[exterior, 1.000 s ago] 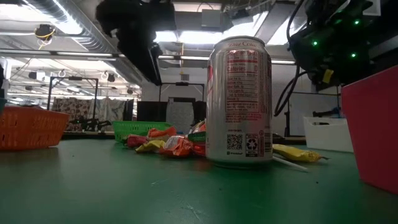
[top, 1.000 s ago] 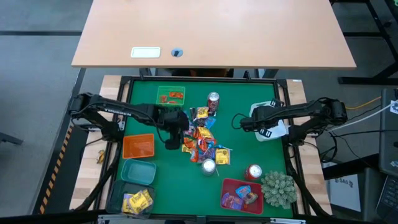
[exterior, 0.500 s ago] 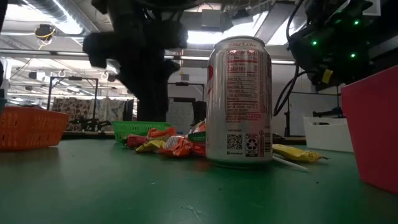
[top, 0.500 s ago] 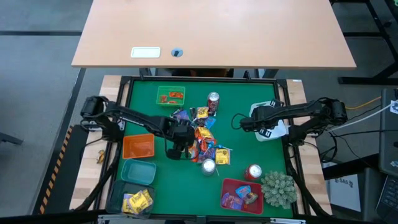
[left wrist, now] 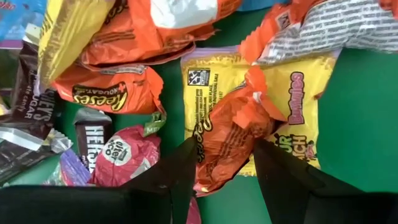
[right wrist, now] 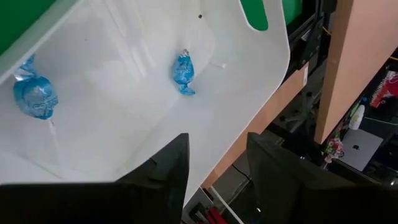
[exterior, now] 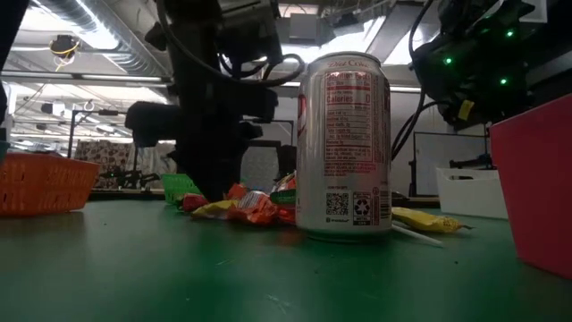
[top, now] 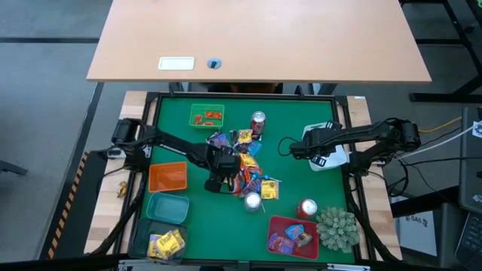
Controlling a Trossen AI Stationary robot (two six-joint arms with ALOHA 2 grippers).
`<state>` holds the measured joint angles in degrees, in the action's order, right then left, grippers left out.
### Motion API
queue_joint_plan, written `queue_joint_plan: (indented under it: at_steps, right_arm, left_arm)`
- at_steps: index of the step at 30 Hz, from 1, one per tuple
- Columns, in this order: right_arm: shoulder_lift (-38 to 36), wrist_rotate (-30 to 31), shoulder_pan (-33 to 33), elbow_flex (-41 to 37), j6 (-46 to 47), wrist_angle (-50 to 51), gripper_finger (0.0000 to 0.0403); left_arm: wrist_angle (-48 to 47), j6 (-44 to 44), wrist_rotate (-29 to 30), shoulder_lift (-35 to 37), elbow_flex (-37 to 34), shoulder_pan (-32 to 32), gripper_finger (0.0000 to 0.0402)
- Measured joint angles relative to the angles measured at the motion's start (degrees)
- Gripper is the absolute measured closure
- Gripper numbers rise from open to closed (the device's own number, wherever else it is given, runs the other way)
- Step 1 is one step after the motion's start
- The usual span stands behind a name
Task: Sort candy
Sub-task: Put the orange chocolate into the green bin
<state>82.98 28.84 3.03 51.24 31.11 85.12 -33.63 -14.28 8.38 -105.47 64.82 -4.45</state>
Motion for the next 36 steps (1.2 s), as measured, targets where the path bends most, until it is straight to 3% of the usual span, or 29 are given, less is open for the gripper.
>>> queue_joint_plan:
  at_steps: [16, 26, 36]
  right_arm:
    - [0.0, -2.99, 0.0, 0.0, 0.0, 0.02, 0.0242]
    - [0.0, -4.5, -0.07, 1.33, -0.13, 4.39, 0.0242]
    - [-0.35, -4.48, -0.04, 9.13, -1.8, 4.89, 0.0242]
  left_arm:
    - [0.07, 0.61, 0.08, 0.15, 0.0, 1.07, 0.0395]
    - [-0.75, 0.72, -0.28, 1.29, -0.04, 1.07, 0.0401]
    - [-2.14, 2.14, -0.32, 8.97, -0.04, 1.53, 0.0401]
